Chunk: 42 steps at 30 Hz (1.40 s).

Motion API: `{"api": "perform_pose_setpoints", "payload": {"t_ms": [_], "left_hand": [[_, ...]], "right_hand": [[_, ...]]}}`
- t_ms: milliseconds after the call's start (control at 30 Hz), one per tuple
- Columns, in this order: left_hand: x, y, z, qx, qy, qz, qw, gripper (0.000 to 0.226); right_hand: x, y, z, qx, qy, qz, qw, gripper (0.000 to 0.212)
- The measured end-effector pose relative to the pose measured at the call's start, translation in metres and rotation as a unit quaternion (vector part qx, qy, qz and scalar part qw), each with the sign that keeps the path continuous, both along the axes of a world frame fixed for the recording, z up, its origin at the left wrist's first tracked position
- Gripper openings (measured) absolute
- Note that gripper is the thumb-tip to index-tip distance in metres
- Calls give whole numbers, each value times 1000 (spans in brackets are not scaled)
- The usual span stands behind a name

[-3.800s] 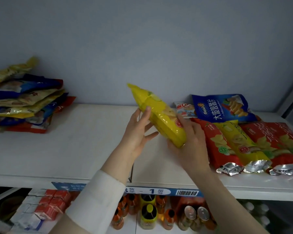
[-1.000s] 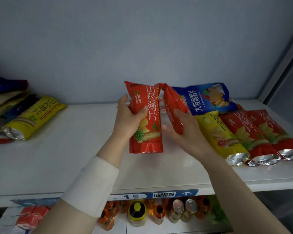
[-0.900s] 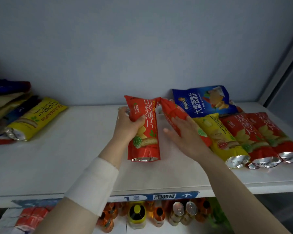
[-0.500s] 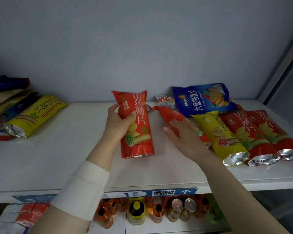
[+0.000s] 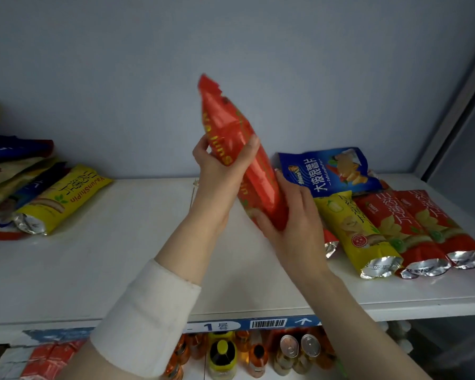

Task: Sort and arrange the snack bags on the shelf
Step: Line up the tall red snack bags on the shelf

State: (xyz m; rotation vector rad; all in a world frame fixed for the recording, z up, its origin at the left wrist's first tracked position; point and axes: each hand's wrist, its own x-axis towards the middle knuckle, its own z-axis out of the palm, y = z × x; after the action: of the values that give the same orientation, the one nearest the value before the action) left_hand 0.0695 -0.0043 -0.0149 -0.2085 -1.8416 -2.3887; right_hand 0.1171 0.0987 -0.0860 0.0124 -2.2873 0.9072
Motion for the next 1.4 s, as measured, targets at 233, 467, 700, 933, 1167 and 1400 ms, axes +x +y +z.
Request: {"api": "perform_pose_setpoints", "payload": {"t_ms": [233,467,700,933,1167,1400], "left_hand": [[-17,-25,-1,82,-8,-66,994,56],[-19,-33,-10,130,-6,-184,974,53],[-19,-33,-20,67,-52,-108,991,40],[-22,-25,-8,110,-147,-55,981,49],[-32,-49,-19,123,-104,-133,978,30],[-36,-57,-26,63,-81,-111,988,66]], "right_hand": [[12,13,14,-247,-47,148,957,61],[9,10,15,-457,-231,389,766,72],[-8,6,13,-95,-31,26,995,61],[-4,-12,1,140,37,-37,989,72],[-1,7,26,-341,-183,204,899,77],[-18,-12,9,-441,-243,256,825,35]]}}
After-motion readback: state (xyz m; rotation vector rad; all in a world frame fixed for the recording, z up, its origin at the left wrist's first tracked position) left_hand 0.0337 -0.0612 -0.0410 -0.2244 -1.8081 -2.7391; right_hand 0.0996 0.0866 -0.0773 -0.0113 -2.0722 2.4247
